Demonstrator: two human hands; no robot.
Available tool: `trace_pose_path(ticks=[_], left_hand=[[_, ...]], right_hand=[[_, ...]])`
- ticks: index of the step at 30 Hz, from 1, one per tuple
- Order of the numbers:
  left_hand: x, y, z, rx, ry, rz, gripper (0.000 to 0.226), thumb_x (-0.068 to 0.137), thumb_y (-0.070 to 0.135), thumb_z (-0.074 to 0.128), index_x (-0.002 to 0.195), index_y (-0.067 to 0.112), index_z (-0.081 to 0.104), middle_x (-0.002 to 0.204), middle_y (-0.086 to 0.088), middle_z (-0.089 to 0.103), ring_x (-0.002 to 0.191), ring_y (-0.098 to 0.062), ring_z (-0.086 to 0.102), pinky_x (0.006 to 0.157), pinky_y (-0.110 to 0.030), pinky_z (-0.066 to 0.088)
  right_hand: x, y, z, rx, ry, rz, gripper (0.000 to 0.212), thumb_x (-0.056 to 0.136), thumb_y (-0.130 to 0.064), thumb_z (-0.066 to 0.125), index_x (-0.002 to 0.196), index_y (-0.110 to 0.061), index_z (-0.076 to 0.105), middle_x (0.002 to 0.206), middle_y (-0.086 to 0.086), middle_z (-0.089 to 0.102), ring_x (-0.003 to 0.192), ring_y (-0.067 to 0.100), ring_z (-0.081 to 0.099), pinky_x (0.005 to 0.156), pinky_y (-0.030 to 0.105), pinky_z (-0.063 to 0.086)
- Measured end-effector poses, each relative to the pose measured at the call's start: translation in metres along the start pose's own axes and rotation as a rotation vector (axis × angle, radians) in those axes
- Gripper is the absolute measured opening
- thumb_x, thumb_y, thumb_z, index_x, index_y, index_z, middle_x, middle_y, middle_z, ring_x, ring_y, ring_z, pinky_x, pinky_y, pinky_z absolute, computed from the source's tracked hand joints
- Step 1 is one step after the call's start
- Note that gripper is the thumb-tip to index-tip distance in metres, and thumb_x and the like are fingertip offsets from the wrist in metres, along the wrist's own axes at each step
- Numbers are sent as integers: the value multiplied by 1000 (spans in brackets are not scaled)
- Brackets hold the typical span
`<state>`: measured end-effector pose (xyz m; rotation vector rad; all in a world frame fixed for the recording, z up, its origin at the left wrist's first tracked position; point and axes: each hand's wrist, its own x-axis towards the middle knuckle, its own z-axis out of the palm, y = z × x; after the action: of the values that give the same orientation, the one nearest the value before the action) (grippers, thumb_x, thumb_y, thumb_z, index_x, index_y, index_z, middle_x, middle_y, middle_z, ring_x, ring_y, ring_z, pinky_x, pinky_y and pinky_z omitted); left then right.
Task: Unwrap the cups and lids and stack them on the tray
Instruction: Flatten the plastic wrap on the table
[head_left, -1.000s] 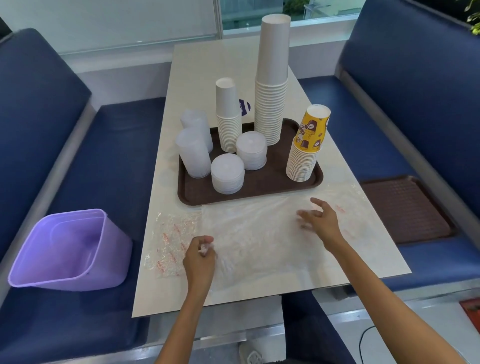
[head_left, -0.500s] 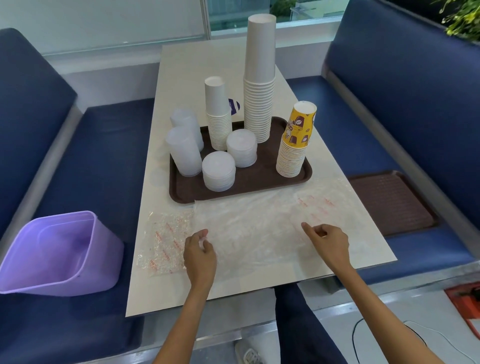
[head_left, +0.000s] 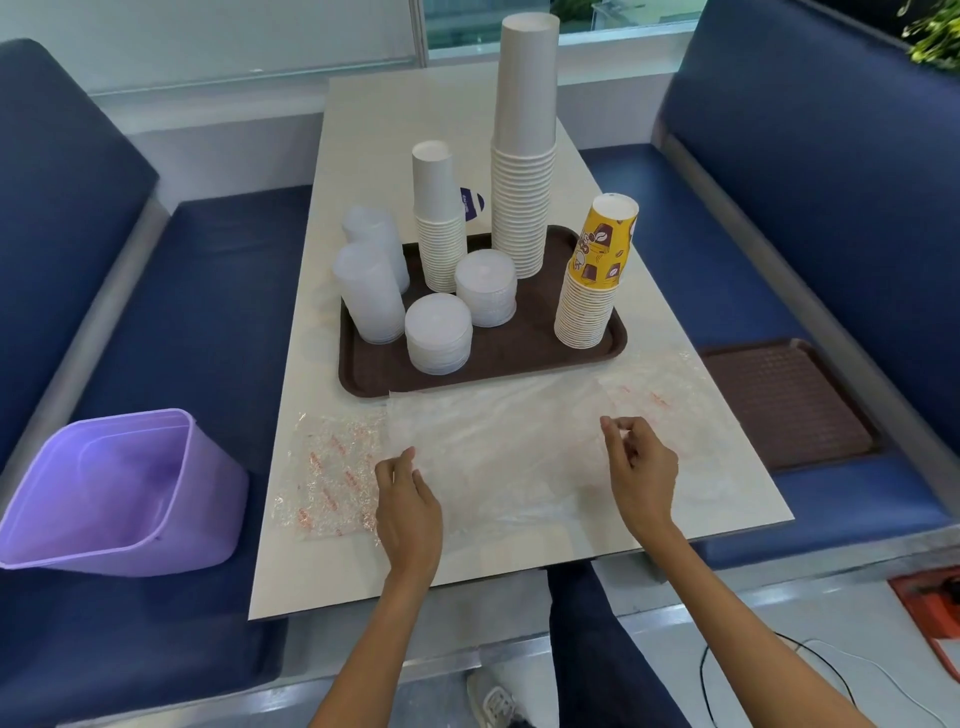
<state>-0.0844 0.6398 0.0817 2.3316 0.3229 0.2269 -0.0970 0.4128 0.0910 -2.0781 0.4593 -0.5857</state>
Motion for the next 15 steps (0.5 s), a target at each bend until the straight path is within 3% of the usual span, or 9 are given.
trace_pose_path(ticks=[5,7,9,11,15], left_hand=[[-3,-4,0,169,-76,-14,33,97,3,44,128,3,54,124,-14,49,83,-36,62,65,-40,47],[-5,-8,0,235,-81,31,28,93,4,53,120,4,60,119,-15,51,77,-35,62,56,-35,44],[-5,-12,1,312,-51,104,24,84,5,68,108,4,66,113,-17,54,78,-34,61,53,-35,45],[-3,-14,1,360,33,144,27,75,11,76,101,6,68,113,-19,55,85,-36,59,63,-40,47],[7,-4,-2,285,169,159,26,85,28,60,105,12,66,123,-17,52,107,-32,47,85,-48,41]], right_hand=[[-2,23,-16,-253,-84,-194,28,88,-32,57,84,-6,63,47,-10,38,38,2,31,42,16,20],[-3,29,-20,-289,-79,-177,28,86,-36,64,86,-9,65,52,-10,43,42,2,37,45,17,28],[-4,29,-21,-268,-8,-125,26,85,-35,67,93,-10,64,67,-4,52,56,11,48,55,29,44],[-2,22,-17,-239,79,-134,26,82,-29,59,98,-9,62,83,4,57,72,17,53,66,37,45],[7,-6,7,-211,59,-302,29,85,-25,47,100,-7,63,100,10,60,90,22,55,78,28,35]])
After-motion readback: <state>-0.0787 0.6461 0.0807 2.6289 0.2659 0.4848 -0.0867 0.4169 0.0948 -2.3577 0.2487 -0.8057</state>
